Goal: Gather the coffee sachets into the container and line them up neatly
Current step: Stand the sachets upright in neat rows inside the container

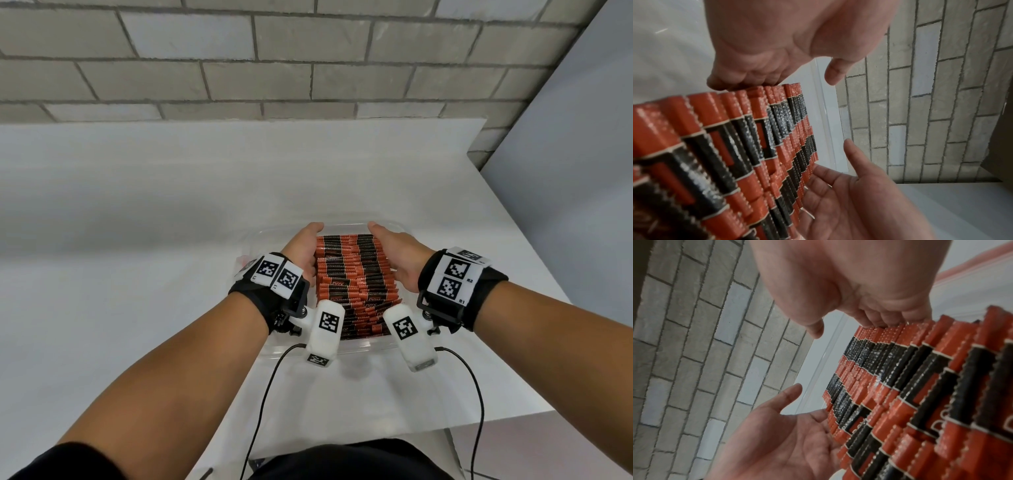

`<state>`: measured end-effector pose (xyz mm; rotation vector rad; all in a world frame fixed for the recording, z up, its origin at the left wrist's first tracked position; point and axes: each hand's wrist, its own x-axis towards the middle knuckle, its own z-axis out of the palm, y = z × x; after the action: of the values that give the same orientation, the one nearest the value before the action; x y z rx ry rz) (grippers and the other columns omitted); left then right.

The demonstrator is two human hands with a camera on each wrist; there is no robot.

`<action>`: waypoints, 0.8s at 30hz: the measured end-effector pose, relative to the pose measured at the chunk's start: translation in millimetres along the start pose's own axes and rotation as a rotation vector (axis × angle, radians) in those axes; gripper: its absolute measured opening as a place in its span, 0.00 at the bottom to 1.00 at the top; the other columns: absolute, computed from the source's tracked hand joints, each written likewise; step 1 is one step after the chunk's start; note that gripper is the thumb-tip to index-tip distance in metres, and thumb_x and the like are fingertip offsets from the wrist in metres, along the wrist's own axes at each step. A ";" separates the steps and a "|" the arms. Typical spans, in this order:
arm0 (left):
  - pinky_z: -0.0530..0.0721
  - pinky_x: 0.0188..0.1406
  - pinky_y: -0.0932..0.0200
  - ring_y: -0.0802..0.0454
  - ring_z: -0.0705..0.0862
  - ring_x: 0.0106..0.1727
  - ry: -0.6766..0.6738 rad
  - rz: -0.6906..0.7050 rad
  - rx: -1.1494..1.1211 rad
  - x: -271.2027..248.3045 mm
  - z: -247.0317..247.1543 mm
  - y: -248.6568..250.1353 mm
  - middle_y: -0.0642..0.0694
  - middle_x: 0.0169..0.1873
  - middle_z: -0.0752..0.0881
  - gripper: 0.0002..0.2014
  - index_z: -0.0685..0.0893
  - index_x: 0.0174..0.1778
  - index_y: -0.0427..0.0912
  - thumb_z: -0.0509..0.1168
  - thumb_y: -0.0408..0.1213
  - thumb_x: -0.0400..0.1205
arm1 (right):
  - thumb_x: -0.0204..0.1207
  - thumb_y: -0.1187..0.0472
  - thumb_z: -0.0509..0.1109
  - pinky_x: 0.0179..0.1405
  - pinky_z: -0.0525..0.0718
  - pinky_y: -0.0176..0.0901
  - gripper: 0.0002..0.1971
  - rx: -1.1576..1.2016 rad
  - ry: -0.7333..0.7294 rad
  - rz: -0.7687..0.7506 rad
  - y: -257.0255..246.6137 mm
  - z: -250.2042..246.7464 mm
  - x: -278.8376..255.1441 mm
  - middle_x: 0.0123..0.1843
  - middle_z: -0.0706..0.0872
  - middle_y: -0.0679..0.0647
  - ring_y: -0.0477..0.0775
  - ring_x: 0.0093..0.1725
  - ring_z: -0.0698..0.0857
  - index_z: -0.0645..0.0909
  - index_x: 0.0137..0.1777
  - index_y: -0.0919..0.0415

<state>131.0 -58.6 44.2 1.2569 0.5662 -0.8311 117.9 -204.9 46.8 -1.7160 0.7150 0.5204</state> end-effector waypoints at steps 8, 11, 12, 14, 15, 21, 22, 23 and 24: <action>0.48 0.80 0.35 0.34 0.49 0.83 -0.008 -0.096 0.093 -7.9 -20.6 -19.0 0.30 0.82 0.52 0.41 0.52 0.82 0.34 0.58 0.57 0.81 | 0.80 0.35 0.57 0.79 0.60 0.55 0.34 -0.013 -0.016 0.043 14.7 -11.8 -20.9 0.75 0.75 0.56 0.57 0.76 0.70 0.67 0.76 0.59; 0.53 0.79 0.40 0.36 0.59 0.80 -0.057 -0.138 0.098 -13.1 -20.2 -29.1 0.31 0.80 0.59 0.42 0.55 0.81 0.33 0.59 0.58 0.79 | 0.79 0.35 0.59 0.78 0.65 0.59 0.28 -0.013 -0.045 0.059 26.7 -11.8 -25.7 0.72 0.78 0.57 0.58 0.73 0.74 0.68 0.71 0.52; 0.57 0.77 0.42 0.39 0.67 0.75 -0.076 -0.148 0.093 -12.7 -19.7 -30.9 0.33 0.78 0.64 0.40 0.60 0.78 0.32 0.59 0.58 0.79 | 0.80 0.36 0.59 0.77 0.66 0.60 0.25 -0.009 -0.051 0.060 27.0 -9.8 -28.8 0.72 0.79 0.57 0.58 0.73 0.75 0.68 0.70 0.49; 0.63 0.74 0.45 0.43 0.77 0.66 -0.102 -0.170 0.077 -11.2 -18.4 -32.2 0.40 0.66 0.76 0.28 0.75 0.63 0.34 0.59 0.57 0.80 | 0.81 0.38 0.59 0.78 0.66 0.60 0.31 -0.003 -0.051 0.062 27.9 -7.7 -29.9 0.72 0.79 0.56 0.59 0.74 0.74 0.59 0.79 0.52; 0.60 0.76 0.45 0.44 0.76 0.67 -0.101 -0.176 0.077 -10.4 -16.5 -31.8 0.43 0.59 0.78 0.24 0.78 0.54 0.36 0.58 0.56 0.81 | 0.81 0.38 0.59 0.77 0.66 0.60 0.33 -0.005 -0.055 0.059 28.3 -7.8 -28.8 0.72 0.79 0.56 0.59 0.74 0.74 0.56 0.80 0.52; 0.74 0.54 0.50 0.45 0.82 0.44 -0.060 -0.164 0.081 -16.3 -9.0 -32.2 0.39 0.40 0.86 0.21 0.79 0.48 0.39 0.57 0.55 0.82 | 0.82 0.41 0.59 0.78 0.65 0.60 0.29 -0.004 -0.053 0.066 28.1 -7.3 -31.8 0.73 0.78 0.57 0.60 0.73 0.74 0.61 0.77 0.54; 0.73 0.57 0.49 0.44 0.82 0.48 -0.067 -0.166 0.066 -17.5 -9.4 -31.9 0.38 0.49 0.86 0.21 0.79 0.51 0.39 0.58 0.56 0.82 | 0.82 0.41 0.59 0.78 0.65 0.60 0.29 -0.002 -0.052 0.062 28.8 -7.8 -31.0 0.71 0.79 0.57 0.60 0.73 0.75 0.62 0.76 0.58; 0.69 0.66 0.46 0.41 0.81 0.58 -0.077 -0.166 0.075 -19.8 -10.0 -32.0 0.36 0.60 0.82 0.23 0.78 0.57 0.38 0.58 0.56 0.81 | 0.82 0.41 0.59 0.77 0.66 0.59 0.27 -0.005 -0.049 0.065 29.3 -8.2 -29.8 0.70 0.81 0.56 0.59 0.72 0.76 0.66 0.72 0.59; 0.60 0.76 0.40 0.38 0.76 0.68 -0.086 -0.165 0.088 -21.0 -10.4 -32.5 0.35 0.70 0.76 0.27 0.74 0.66 0.37 0.59 0.56 0.81 | 0.82 0.41 0.59 0.77 0.66 0.59 0.26 -0.007 -0.046 0.071 29.3 -8.8 -29.8 0.69 0.81 0.56 0.59 0.72 0.76 0.67 0.71 0.59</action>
<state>93.1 -46.6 38.8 1.2595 0.5748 -1.0531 76.0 -212.6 48.6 -1.6843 0.7442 0.6102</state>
